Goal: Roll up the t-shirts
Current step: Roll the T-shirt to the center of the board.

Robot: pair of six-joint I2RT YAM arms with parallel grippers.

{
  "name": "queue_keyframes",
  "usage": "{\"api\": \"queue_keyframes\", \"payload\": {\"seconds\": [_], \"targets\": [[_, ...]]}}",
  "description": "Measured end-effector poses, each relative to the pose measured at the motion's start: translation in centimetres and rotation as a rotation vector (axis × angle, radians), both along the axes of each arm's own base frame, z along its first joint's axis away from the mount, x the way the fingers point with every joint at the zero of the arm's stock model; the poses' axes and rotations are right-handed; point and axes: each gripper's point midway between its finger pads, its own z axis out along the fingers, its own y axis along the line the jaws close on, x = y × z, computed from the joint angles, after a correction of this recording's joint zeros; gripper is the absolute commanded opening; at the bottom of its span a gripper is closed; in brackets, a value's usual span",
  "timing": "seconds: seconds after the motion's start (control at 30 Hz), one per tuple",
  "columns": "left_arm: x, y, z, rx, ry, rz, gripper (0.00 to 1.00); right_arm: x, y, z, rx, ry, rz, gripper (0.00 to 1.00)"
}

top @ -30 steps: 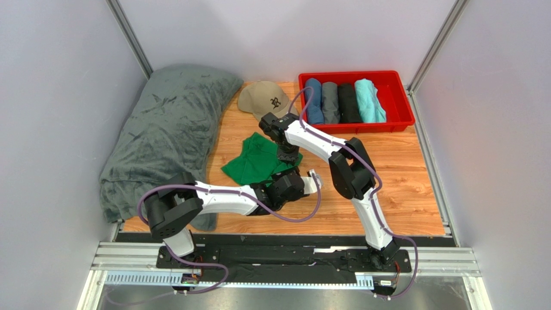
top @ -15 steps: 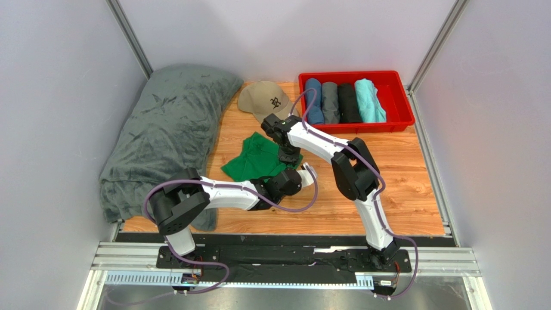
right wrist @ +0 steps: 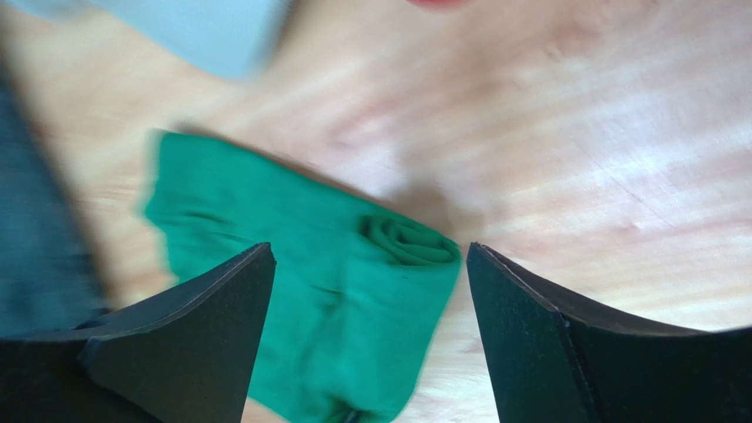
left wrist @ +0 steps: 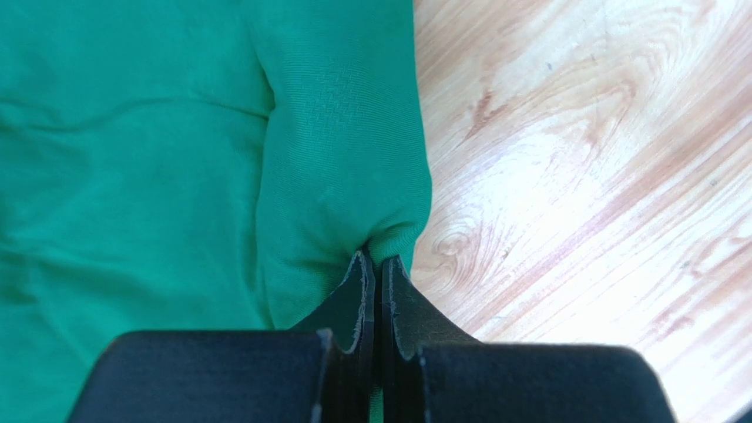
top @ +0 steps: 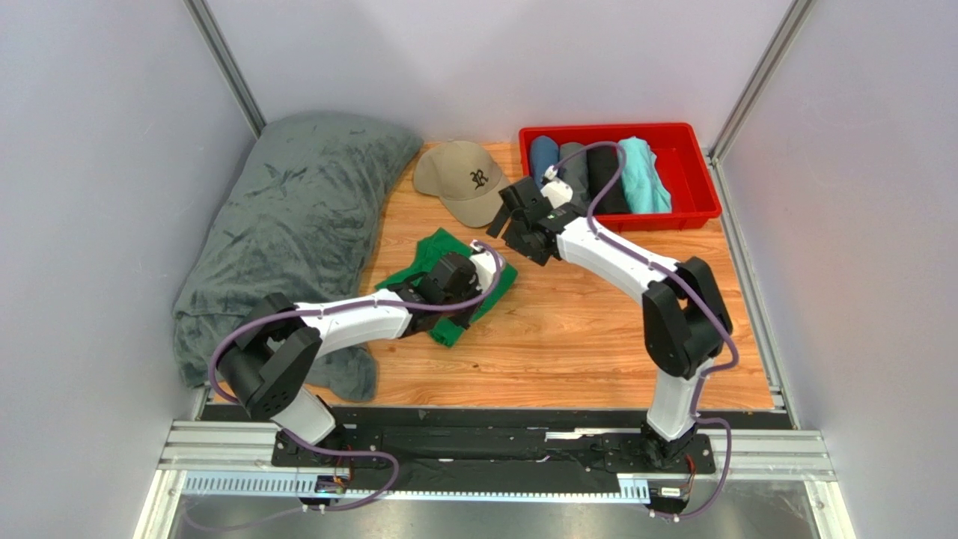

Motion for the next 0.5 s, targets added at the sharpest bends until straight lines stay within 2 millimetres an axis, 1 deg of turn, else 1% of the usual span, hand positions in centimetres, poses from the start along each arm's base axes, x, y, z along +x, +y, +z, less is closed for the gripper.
{"api": "queue_keyframes", "payload": {"seconds": [0.1,0.17,0.23,0.3,0.37,0.43,0.5], "targets": [[0.4,0.9,-0.3,-0.063,0.087,0.059,0.00,0.9,0.3,3.1,0.078,-0.111,-0.019,0.85],[0.5,1.4,-0.4,-0.109,0.143,0.092,0.00,0.9,0.3,4.3,0.124,-0.168,-0.028,0.84],[0.8,1.9,-0.4,-0.170,0.208,0.134,0.00,0.3,-0.1,4.6,0.155,-0.199,-0.034,0.84],[1.0,2.4,-0.3,-0.223,0.262,0.175,0.00,-0.5,-0.4,4.1,0.187,-0.225,-0.037,0.82],[1.1,2.7,-0.2,-0.278,0.319,0.206,0.00,-1.4,-0.8,2.7,0.196,-0.224,-0.036,0.82],[1.1,3.0,-0.1,-0.322,0.366,0.233,0.00,-2.5,-1.2,0.5,0.197,-0.212,-0.032,0.81],[1.0,3.2,0.0,-0.355,0.405,0.249,0.00,-3.5,-1.2,-1.3,0.203,-0.205,-0.014,0.80]]}}
